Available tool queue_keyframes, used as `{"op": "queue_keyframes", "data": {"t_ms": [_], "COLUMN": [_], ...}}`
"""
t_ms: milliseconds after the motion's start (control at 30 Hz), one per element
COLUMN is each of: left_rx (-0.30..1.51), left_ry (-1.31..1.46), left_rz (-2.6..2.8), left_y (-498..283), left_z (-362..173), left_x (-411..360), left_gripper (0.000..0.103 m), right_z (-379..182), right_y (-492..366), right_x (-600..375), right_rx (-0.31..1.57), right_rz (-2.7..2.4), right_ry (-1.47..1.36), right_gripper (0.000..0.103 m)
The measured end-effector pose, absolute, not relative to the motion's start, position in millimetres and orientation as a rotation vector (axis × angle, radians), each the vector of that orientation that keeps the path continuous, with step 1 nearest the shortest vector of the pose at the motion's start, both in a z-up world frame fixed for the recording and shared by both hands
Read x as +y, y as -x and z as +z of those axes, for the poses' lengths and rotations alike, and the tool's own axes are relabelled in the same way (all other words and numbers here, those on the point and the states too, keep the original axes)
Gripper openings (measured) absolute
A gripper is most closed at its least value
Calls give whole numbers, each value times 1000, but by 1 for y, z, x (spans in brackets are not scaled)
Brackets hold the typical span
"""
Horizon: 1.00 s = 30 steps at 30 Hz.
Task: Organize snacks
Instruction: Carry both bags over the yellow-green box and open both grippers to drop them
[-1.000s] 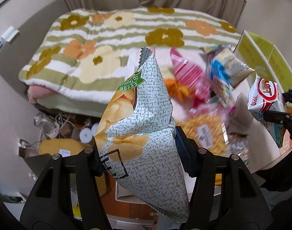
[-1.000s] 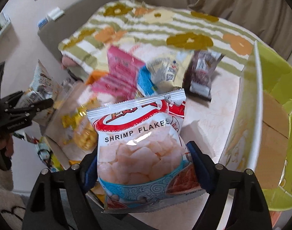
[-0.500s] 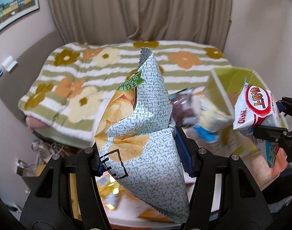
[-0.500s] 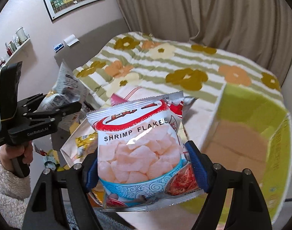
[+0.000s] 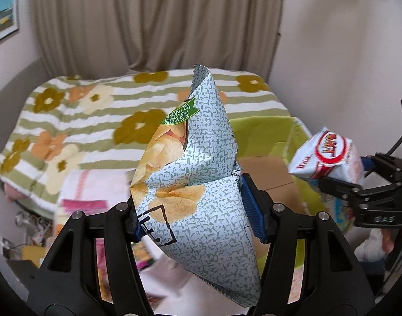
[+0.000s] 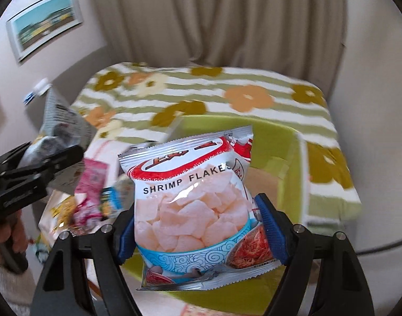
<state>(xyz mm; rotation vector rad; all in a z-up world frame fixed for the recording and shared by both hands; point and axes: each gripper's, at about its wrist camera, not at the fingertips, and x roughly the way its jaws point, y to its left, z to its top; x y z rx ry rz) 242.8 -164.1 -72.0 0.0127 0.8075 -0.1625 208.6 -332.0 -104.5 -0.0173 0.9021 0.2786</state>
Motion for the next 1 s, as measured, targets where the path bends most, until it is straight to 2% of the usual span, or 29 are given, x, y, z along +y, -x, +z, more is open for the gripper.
{"op": "queue_keyframes", "data": {"t_ms": [233, 467, 533, 633, 767, 1000], "left_rx": [881, 941, 943, 953, 953, 971], "left_ry": [-76, -165, -179, -222, -301, -268], "left_rz": [-269, -338, -346, -328, -311, -271], "left_y": [-287, -322, -327, -334, -330, -309], "left_z": [-95, -126, -131, -139, -144, -138], "left_x": [-224, -252, -256, -262, -264, -243], "left_gripper": [57, 57, 63, 102, 103, 103], "right_z": [-118, -129, -132, -134, -134, -138], "right_y": [-231, -244, -250, -254, -258, -257], "right_x": [-369, -389, -393, -395, -394, -382], "right_rx": [943, 967, 975, 982, 982, 990], "right_rz": [169, 83, 67, 54, 42, 86], "right_ry": [-39, -81, -102, -120, -127, -97], "right_gripper": [76, 76, 76, 76, 76, 77]}}
